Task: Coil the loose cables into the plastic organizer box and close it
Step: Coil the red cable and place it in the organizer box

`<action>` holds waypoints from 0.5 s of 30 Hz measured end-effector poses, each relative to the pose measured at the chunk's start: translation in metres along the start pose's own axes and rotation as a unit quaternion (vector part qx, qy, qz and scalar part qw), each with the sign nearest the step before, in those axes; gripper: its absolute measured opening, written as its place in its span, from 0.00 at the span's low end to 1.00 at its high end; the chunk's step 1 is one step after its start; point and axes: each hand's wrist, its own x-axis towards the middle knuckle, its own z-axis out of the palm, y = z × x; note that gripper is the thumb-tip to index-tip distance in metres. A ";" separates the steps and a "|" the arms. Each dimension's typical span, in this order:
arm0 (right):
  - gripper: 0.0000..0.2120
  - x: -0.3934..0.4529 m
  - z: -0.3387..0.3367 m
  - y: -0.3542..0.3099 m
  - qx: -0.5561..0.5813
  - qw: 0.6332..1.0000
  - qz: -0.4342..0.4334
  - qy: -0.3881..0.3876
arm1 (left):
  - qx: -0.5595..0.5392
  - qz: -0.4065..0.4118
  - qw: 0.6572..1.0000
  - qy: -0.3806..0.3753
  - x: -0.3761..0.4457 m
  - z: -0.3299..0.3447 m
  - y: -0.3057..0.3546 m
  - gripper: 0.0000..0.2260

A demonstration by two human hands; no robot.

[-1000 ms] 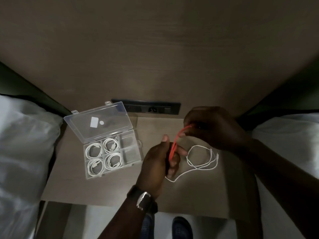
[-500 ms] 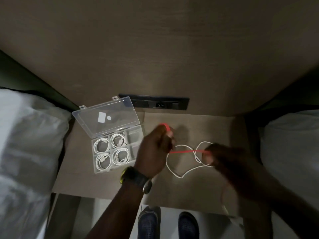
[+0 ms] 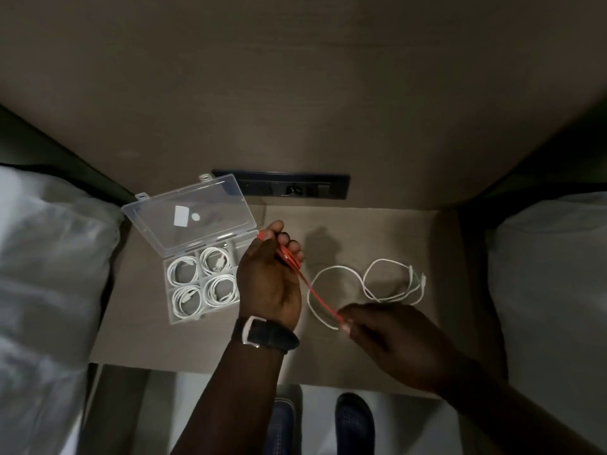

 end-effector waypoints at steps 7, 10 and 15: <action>0.08 0.047 -0.071 -0.002 0.021 0.996 -0.066 0.054 | 0.358 -0.008 0.915 -0.186 -0.033 -0.007 -0.043 0.19; 0.07 0.075 -0.075 0.023 0.131 0.987 0.032 0.090 | 0.208 -0.097 0.956 -0.181 -0.042 -0.005 -0.036 0.24; 0.11 0.060 -0.005 0.015 0.199 0.979 0.053 0.006 | -0.130 -0.164 0.966 -0.150 -0.035 0.003 -0.014 0.17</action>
